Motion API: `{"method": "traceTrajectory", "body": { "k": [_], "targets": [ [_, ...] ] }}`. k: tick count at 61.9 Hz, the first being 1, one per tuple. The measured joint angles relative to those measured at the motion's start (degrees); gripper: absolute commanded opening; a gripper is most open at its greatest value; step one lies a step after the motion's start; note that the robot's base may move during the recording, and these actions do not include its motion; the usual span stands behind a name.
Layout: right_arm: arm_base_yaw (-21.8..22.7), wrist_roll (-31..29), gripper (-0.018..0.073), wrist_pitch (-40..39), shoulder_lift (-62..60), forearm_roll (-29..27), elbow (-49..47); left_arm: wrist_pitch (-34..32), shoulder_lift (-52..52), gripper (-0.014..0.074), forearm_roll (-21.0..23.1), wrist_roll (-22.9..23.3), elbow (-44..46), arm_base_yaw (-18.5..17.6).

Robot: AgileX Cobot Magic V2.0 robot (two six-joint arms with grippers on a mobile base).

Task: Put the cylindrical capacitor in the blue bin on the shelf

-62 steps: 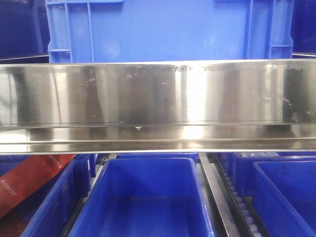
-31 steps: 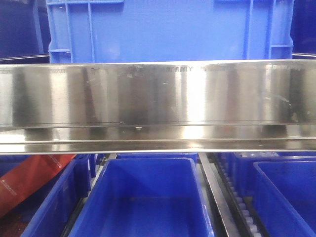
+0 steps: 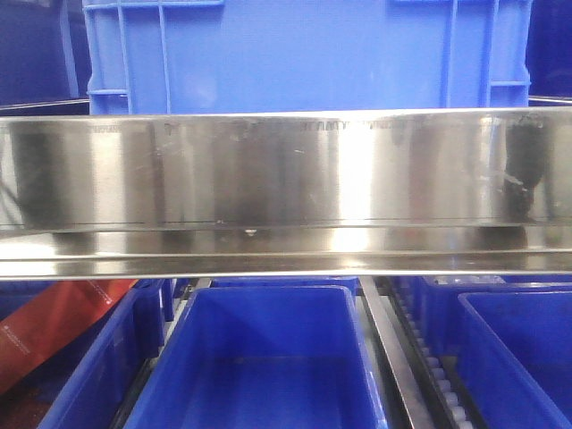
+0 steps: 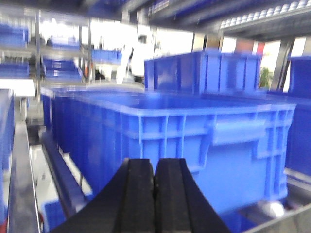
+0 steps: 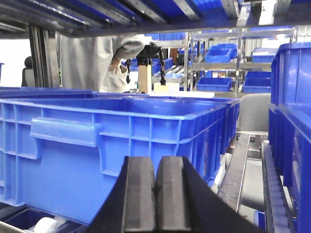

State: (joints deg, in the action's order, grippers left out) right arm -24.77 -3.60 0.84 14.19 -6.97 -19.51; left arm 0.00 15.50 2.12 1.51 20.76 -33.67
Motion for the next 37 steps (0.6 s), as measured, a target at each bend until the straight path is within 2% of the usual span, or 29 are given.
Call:
{"method": "traceTrajectory", "body": {
  "k": [24, 31, 37],
  "targets": [
    [0.00, 0.00, -0.0168, 0.00, -0.40, 0.22, 0.09, 0.00, -1.21, -0.0111, 0.00, 0.00, 0.00, 0.00],
    [2.70, 0.00, -0.0168, 0.00, -2.61, 5.36, 1.24, 0.00, -1.21, -0.0111, 0.00, 0.00, -0.08, 0.00],
    [7.47, 0.00, -0.0168, 0.87, -6.34, 6.97, 3.58, 0.00, -1.21, -0.0111, 0.00, 0.00, -0.08, 0.00]
  ]
}}
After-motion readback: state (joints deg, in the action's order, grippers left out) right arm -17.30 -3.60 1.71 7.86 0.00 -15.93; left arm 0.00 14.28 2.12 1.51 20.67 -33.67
